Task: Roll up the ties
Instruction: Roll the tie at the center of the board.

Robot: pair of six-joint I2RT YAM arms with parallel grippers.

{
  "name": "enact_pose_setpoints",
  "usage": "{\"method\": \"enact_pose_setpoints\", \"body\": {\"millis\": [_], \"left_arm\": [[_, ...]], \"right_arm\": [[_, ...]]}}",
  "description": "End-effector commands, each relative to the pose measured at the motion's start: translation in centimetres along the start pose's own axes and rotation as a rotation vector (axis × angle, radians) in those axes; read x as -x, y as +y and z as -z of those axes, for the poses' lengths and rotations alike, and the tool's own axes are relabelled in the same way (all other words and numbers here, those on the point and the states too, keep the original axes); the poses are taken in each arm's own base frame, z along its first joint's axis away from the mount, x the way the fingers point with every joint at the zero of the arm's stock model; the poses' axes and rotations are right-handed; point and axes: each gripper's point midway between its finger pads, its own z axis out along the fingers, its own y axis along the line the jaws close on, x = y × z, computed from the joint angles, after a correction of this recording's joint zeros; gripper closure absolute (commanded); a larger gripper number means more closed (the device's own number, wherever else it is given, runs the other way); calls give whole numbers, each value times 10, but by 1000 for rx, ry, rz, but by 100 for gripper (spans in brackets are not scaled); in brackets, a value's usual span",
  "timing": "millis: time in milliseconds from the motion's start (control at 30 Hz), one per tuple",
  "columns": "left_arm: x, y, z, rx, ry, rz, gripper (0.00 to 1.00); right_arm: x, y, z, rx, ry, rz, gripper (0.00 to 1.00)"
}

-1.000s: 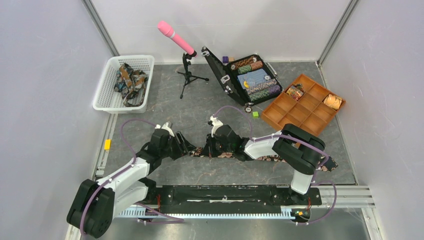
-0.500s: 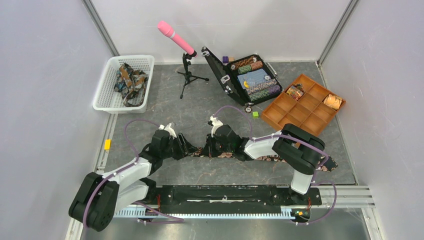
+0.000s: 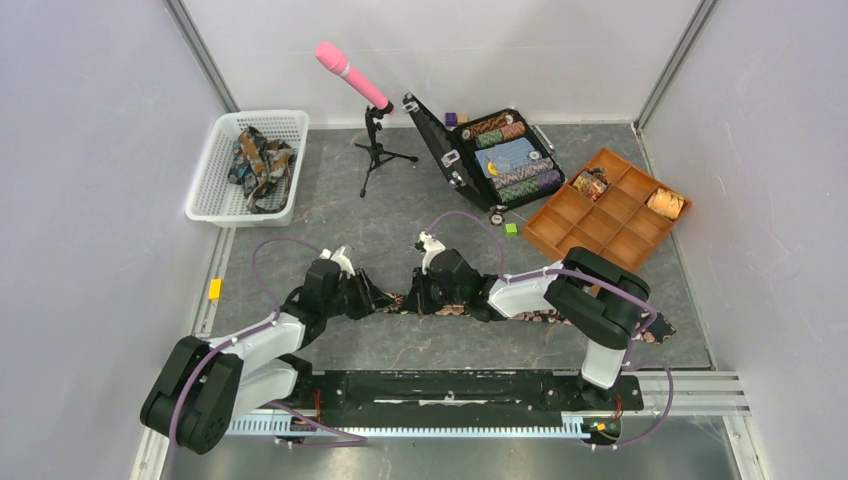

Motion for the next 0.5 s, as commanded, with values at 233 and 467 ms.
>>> {"method": "enact_pose_setpoints", "body": {"millis": [233,467], "left_arm": [[16,-8,3,16,-24,-46,69],[25,-9,9,67,-31,-77,69]], "right_arm": [[28,22,13,40,-56,88,96],[50,22,42,20,-116,118,90]]}}
